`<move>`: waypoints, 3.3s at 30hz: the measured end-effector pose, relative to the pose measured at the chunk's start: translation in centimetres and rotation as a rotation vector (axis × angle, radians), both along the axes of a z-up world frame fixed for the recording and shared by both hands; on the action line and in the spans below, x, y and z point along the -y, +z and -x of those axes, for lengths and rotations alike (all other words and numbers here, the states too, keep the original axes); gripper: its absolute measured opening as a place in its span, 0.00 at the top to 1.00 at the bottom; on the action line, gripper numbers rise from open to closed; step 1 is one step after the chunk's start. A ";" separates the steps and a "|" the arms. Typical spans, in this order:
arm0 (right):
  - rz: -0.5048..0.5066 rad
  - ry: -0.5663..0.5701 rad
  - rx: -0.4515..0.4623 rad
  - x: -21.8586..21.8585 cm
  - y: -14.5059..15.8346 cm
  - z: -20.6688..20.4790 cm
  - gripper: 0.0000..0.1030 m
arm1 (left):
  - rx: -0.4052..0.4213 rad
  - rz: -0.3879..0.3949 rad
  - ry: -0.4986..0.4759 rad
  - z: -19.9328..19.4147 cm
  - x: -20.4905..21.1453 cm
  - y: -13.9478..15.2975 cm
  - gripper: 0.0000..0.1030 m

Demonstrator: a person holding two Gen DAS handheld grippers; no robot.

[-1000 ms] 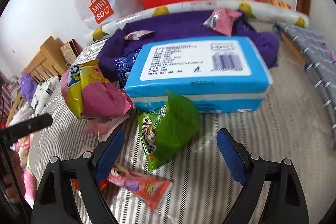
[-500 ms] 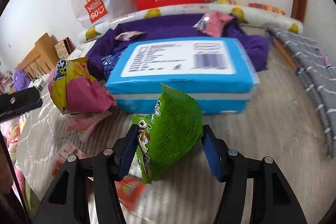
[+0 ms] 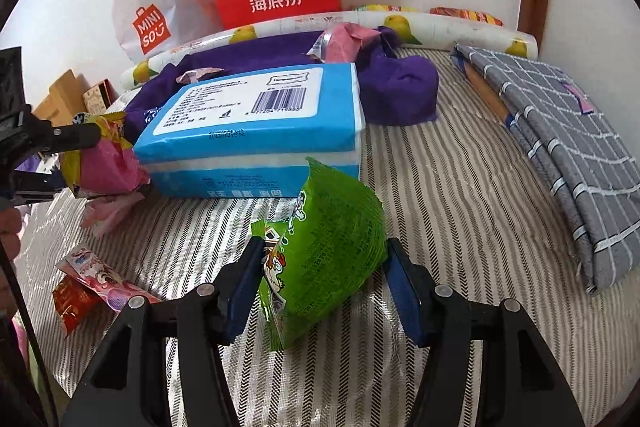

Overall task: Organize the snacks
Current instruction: 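Grasp the green snack bag with the right tool while the left grasps the purple-pink chip bag, then carry the green bag and the purple-pink chip bag over the purple towel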

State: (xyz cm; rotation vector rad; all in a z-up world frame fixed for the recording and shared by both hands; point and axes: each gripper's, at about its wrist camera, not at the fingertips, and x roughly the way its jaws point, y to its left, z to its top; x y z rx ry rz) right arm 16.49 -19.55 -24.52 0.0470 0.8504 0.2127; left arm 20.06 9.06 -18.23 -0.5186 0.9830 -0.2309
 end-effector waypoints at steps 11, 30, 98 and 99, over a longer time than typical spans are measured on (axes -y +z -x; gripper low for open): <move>-0.032 -0.007 -0.003 0.4 -0.1 0.1 0.42 | 0.031 0.036 -0.012 0.3 0.3 0.1 0.47; -0.089 -0.015 0.069 1.3 4.7 3.0 0.42 | 0.156 0.028 -0.107 5.4 1.8 5.2 0.48; -0.068 0.013 0.050 -1.0 6.1 -19.1 0.42 | 0.170 -0.092 -0.023 -12.2 1.6 1.5 0.48; -0.066 0.011 0.047 -0.9 5.9 -19.1 0.42 | 0.161 -0.081 -0.024 -12.2 1.5 1.3 0.48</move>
